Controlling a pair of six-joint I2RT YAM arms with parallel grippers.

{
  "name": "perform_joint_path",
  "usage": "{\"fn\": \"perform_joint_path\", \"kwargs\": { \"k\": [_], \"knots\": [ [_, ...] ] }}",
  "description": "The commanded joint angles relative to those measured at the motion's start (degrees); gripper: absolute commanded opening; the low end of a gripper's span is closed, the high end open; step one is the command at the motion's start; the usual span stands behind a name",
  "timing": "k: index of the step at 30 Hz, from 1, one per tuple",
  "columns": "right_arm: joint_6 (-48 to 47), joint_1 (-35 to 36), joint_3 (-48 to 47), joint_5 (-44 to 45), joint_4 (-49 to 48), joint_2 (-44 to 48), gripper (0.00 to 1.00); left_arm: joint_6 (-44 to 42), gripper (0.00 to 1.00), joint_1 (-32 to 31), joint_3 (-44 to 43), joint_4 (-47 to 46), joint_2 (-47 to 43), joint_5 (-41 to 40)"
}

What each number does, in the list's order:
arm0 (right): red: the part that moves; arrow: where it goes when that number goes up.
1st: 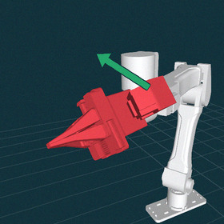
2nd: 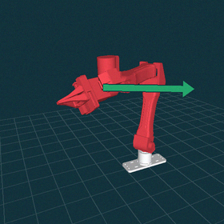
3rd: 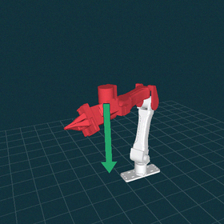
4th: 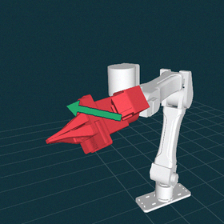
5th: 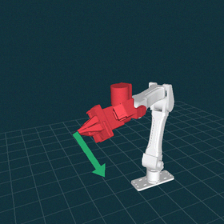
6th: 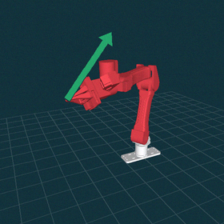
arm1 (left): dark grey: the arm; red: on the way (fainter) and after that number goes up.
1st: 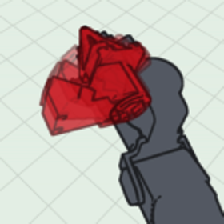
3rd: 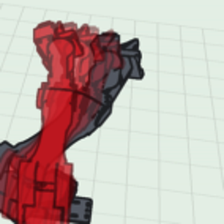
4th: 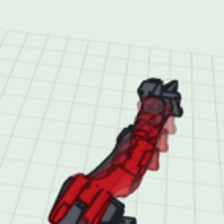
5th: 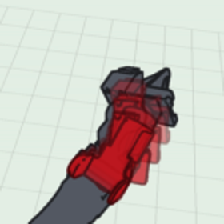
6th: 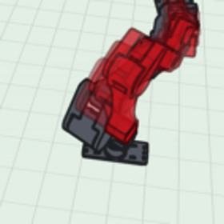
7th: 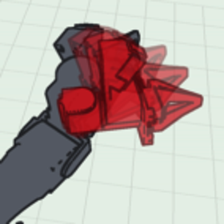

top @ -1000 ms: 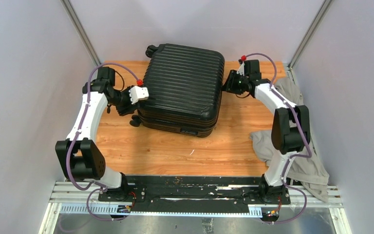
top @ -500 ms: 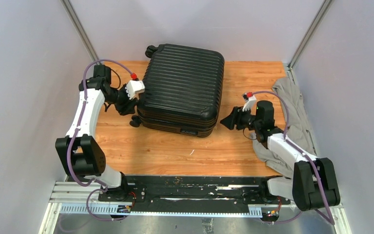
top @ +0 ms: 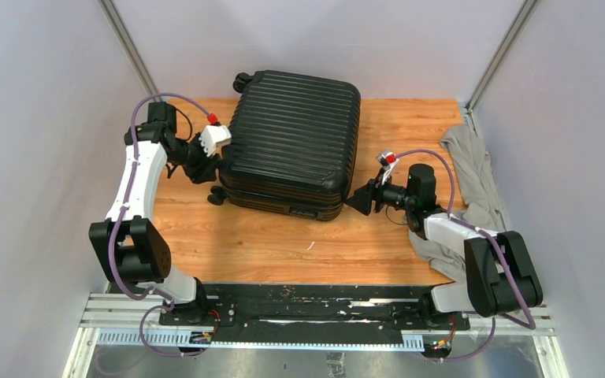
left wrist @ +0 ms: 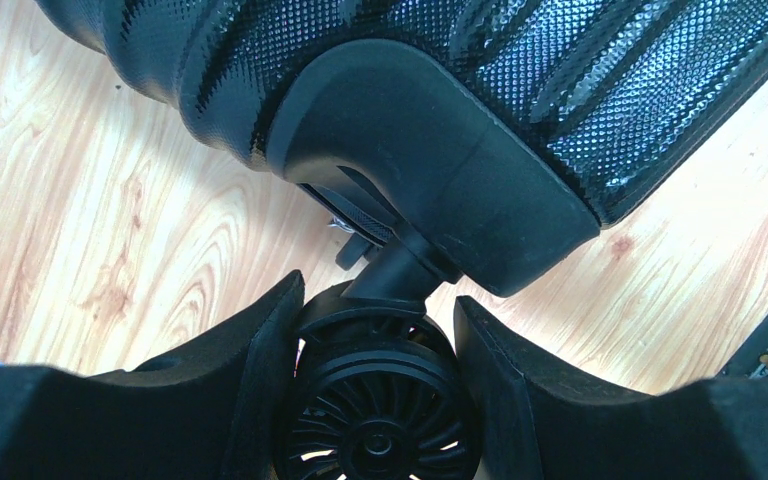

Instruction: Pack the luggage

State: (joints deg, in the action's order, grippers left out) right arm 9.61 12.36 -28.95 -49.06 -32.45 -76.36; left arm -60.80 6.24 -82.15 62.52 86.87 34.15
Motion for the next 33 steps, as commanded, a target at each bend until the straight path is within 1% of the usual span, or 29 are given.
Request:
{"fn": "perform_joint_path", "kwargs": {
  "k": [1,3,12,16,24,30,33],
  "knots": [
    [-2.8,2.9,2.0,-1.8,-7.3,-2.6,0.6,1.2,0.0,-0.9,-3.1,0.1,-0.2,5.5],
    [-2.8,3.1,2.5,-2.5,-7.6,-2.5,0.6,1.3,0.0,-0.9,-3.0,0.1,-0.1,5.5],
    [-0.3,2.8,7.6,4.4,-8.1,0.1,0.59,1.7,0.0,-1.0,-3.3,0.1,-0.1,4.9],
    [0.2,2.8,6.3,2.3,-11.0,-2.7,0.59,1.7,0.0,-1.0,-3.2,0.1,-0.3,5.1],
    [-2.9,2.8,3.2,1.1,-14.7,-7.4,0.59,1.5,0.0,-1.0,-2.8,0.1,-0.6,4.8],
    [-3.4,2.7,4.5,0.3,-19.0,-6.8,0.57,1.3,0.0,-1.0,-3.2,0.1,-0.6,4.3],
    [-3.2,2.7,4.5,-2.1,-21.2,-7.5,0.53,1.7,0.0,-1.1,-3.3,0.1,-0.4,4.5]
  ]
}}
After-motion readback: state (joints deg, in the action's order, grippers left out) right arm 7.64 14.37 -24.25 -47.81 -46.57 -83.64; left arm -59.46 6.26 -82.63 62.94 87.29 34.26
